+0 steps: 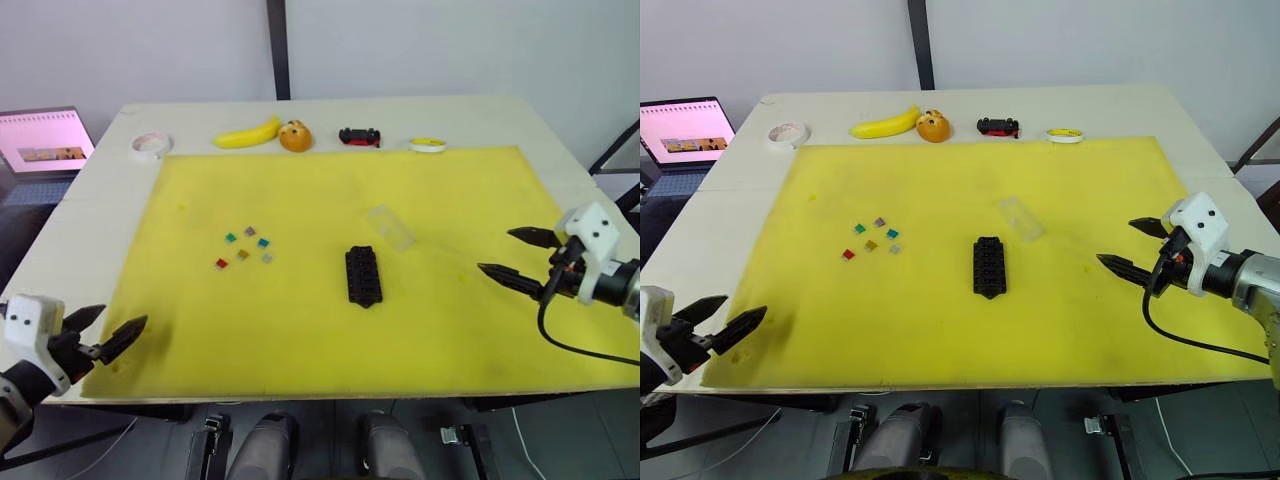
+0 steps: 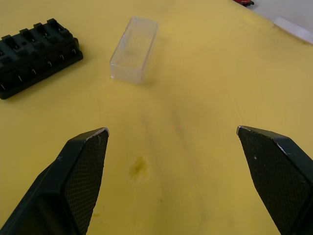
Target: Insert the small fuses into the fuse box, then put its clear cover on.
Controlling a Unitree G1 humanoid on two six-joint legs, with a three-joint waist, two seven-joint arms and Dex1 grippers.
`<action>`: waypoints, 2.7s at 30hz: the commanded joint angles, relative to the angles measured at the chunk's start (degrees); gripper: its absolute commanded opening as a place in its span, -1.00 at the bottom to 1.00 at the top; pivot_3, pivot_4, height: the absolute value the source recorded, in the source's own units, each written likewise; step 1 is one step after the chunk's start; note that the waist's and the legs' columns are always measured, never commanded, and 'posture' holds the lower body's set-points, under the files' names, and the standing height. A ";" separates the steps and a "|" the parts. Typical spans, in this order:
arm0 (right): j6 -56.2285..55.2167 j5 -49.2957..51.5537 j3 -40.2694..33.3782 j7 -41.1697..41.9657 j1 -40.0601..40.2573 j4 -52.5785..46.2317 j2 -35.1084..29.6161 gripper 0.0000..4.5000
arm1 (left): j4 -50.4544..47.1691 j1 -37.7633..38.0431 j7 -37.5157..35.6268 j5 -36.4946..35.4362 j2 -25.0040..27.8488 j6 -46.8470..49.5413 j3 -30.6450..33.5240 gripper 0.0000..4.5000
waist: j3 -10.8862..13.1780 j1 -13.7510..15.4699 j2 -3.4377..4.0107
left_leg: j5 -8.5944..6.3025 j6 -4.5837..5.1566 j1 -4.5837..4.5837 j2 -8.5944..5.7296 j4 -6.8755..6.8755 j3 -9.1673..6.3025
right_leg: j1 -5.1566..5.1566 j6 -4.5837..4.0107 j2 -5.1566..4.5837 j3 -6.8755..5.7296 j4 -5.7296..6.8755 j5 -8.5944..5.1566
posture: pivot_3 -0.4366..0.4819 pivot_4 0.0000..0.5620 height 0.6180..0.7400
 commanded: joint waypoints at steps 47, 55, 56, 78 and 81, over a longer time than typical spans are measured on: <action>9.63 -0.50 33.69 -9.04 -25.38 -14.57 21.31 0.98 | 29.32 -33.35 55.34 -76.09 -5.32 28.91 -14.61 1.00 | 0.00 0.13 -0.10 | 0.23 -0.41 -0.10 -0.15 0.02 -0.13 | -0.30 0.04 0.14 0.06 0.27 0.03 | -0.05 -0.47 1.00; 11.19 -0.66 32.52 -10.35 -24.07 -16.16 20.83 0.98 | 34.45 -36.31 53.10 -70.61 -6.58 28.37 -16.05 1.00 | -0.02 0.25 -0.06 | 0.22 -0.38 -0.10 -0.18 0.02 -0.17 | -0.27 0.04 0.14 0.05 0.27 0.03 | -0.05 -0.47 1.00; 11.42 -0.53 32.35 -10.42 -23.85 -16.47 20.72 0.98 | 35.16 -36.76 52.68 -70.05 -6.62 28.51 -15.98 1.00 | -0.02 0.25 -0.06 | 0.22 -0.38 -0.10 -0.19 0.02 -0.20 | -0.26 0.04 0.14 0.03 0.28 0.03 | -0.05 -0.47 1.00; 12.70 -0.27 29.90 -10.47 -23.02 -17.27 19.45 0.98 | 37.47 -40.53 49.27 -60.02 -13.73 29.13 -13.86 1.00 | -0.18 1.83 0.20 | 0.18 -0.30 -0.03 -0.30 0.02 -0.35 | -0.12 0.04 0.08 -0.04 0.26 0.03 | -0.05 -0.47 1.00; 12.94 -0.26 29.70 -10.56 -22.94 -17.43 19.44 0.98 | 37.49 -41.13 49.88 -59.76 -14.38 29.21 -13.70 1.00 | -0.18 1.88 0.20 | 0.18 -0.30 -0.03 -0.35 0.03 -0.35 | -0.09 0.04 0.03 -0.04 0.23 0.03 | -0.05 -0.47 1.00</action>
